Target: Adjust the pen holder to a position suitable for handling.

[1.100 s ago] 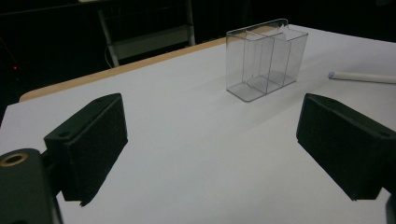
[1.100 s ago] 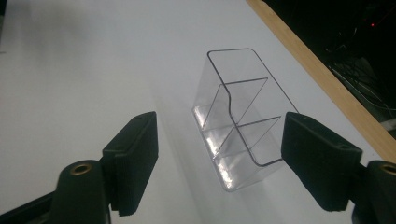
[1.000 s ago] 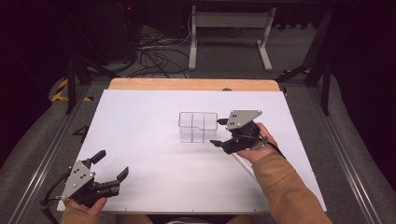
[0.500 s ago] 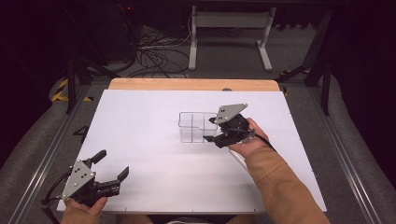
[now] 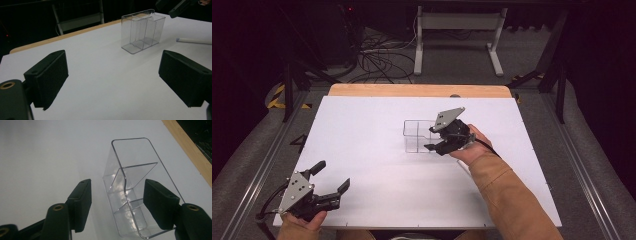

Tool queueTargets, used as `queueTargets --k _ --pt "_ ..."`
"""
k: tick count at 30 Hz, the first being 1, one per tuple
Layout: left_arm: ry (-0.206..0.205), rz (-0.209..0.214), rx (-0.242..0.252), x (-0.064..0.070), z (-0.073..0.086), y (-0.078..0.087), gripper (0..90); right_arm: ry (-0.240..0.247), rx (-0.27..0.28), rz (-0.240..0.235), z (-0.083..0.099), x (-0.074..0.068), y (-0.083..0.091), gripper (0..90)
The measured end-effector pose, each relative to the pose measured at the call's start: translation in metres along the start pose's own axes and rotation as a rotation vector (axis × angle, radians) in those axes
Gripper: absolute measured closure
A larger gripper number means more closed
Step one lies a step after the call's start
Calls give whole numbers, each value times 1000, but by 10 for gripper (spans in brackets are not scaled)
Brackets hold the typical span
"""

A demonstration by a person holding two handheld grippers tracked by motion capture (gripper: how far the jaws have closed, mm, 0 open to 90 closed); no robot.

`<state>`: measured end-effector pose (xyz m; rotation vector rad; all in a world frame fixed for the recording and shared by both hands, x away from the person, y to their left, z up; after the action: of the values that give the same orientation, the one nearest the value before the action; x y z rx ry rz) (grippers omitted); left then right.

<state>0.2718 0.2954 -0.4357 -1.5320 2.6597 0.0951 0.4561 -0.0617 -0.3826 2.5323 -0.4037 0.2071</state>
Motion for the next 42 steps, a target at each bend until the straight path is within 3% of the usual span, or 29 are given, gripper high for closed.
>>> queueTargets --k 17,20,29,37,42 --pt "-3 1 -5 -1 1 0 95 50 -87 1 5 9 -33 562" --pt "-1 0 -6 -1 1 0 95 62 -127 -8 8 11 -40 605" --pt "-1 0 -6 -1 2 0 95 81 -196 -31 7 11 -56 618" --pt "3 -1 -6 -1 2 0 95 76 -223 -31 9 9 -63 653" --pt "2 2 -6 -1 2 0 96 109 -239 -27 10 8 -66 683"
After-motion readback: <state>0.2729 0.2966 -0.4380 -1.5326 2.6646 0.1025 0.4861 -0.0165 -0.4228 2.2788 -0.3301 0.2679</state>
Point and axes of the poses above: each handheld gripper's, and its own axes: y roughly backward along the jaws, z roughly out of its underside, x roughly to its right, the point moved 2 cm from there along -y, roughly forward along the jaws, and after that the axes turned 13 degrees about x, right-handed, at the moved point
